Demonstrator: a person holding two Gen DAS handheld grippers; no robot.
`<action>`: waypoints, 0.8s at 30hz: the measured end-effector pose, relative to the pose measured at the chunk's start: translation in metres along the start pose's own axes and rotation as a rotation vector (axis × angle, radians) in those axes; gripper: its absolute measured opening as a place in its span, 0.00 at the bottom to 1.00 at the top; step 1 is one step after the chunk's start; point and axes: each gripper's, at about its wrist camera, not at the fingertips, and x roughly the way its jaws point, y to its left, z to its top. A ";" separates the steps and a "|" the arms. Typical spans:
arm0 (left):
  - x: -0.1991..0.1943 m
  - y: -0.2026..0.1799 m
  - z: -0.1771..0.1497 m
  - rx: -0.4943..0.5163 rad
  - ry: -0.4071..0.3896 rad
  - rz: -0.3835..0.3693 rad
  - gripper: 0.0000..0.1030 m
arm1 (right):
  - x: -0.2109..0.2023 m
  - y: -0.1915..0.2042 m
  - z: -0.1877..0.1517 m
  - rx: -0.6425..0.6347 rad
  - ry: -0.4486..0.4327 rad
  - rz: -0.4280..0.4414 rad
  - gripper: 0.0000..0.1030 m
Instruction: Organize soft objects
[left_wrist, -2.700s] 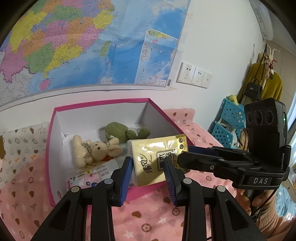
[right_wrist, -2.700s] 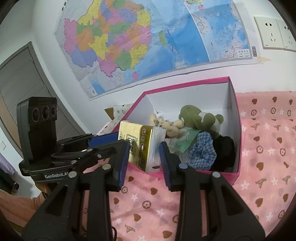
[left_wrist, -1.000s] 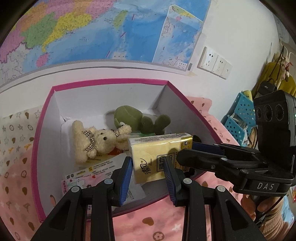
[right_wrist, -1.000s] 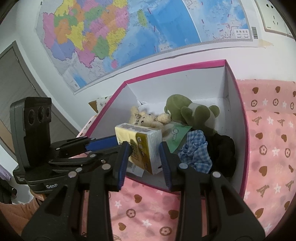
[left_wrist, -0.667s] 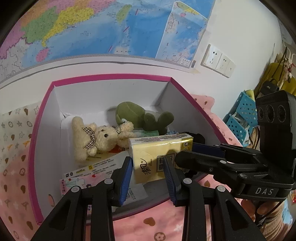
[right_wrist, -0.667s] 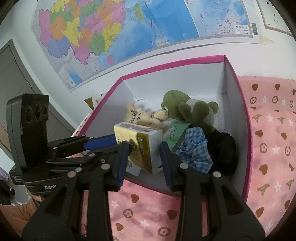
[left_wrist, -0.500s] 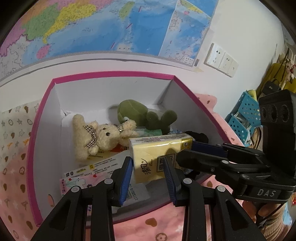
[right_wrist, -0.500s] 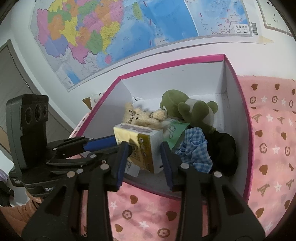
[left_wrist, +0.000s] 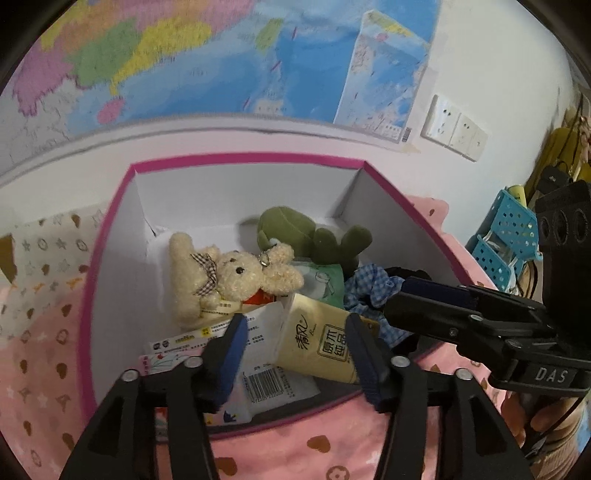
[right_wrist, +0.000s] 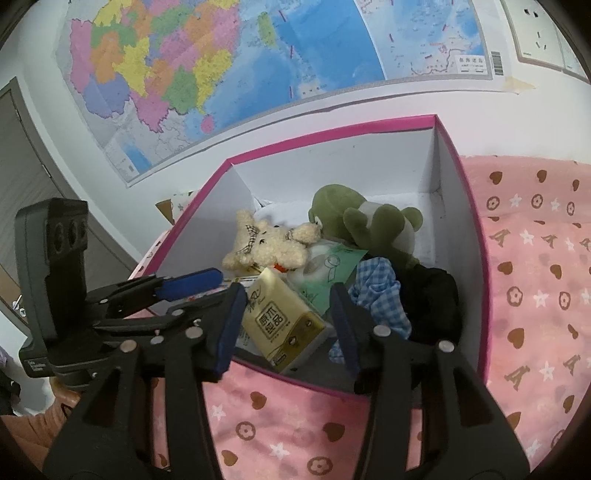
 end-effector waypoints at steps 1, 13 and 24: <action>-0.005 -0.002 -0.002 0.005 -0.015 0.006 0.65 | -0.002 0.001 -0.001 -0.005 -0.004 -0.004 0.49; -0.078 -0.021 -0.050 0.043 -0.208 0.071 1.00 | -0.061 0.037 -0.046 -0.157 -0.147 -0.132 0.82; -0.075 -0.020 -0.100 -0.021 -0.130 0.189 1.00 | -0.071 0.044 -0.110 -0.183 -0.147 -0.260 0.98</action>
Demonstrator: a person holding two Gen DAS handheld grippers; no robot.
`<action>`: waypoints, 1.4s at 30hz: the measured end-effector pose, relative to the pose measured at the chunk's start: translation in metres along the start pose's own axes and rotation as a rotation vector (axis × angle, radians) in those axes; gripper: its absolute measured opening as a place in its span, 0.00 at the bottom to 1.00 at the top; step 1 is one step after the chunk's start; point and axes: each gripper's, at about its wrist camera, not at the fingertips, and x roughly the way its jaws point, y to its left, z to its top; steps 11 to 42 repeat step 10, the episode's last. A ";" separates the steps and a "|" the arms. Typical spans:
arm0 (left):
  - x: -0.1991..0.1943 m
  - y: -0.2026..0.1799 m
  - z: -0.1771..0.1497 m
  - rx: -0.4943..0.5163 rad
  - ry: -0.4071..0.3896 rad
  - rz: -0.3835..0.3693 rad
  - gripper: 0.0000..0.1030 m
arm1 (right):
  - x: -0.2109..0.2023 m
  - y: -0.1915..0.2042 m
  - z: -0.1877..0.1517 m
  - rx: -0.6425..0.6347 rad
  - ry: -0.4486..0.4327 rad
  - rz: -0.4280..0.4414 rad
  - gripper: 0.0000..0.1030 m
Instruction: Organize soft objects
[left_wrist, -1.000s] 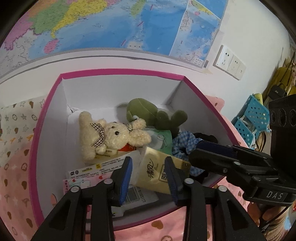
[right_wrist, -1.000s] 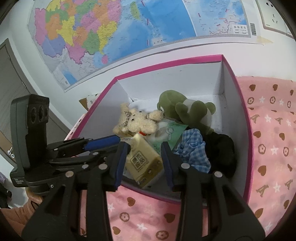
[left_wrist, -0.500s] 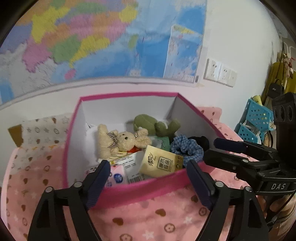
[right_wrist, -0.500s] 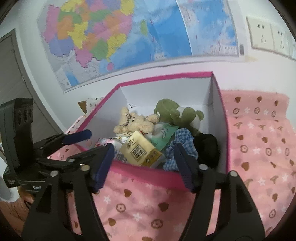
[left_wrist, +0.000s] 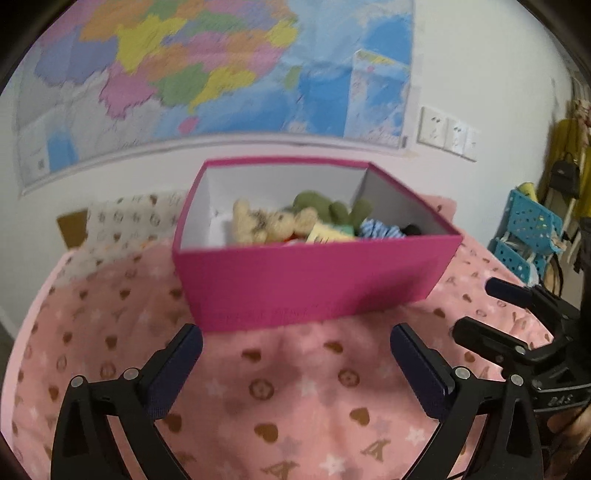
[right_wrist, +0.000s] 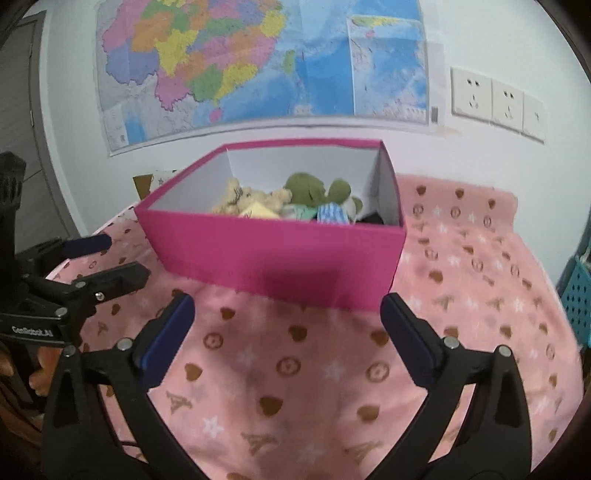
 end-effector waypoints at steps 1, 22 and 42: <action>0.001 0.000 -0.003 -0.004 0.007 0.009 1.00 | 0.001 0.001 -0.003 0.005 0.010 0.003 0.98; 0.004 -0.002 -0.019 -0.024 0.054 0.064 1.00 | 0.009 0.010 -0.013 0.014 0.050 0.018 0.98; 0.004 -0.002 -0.019 -0.024 0.054 0.064 1.00 | 0.009 0.010 -0.013 0.014 0.050 0.018 0.98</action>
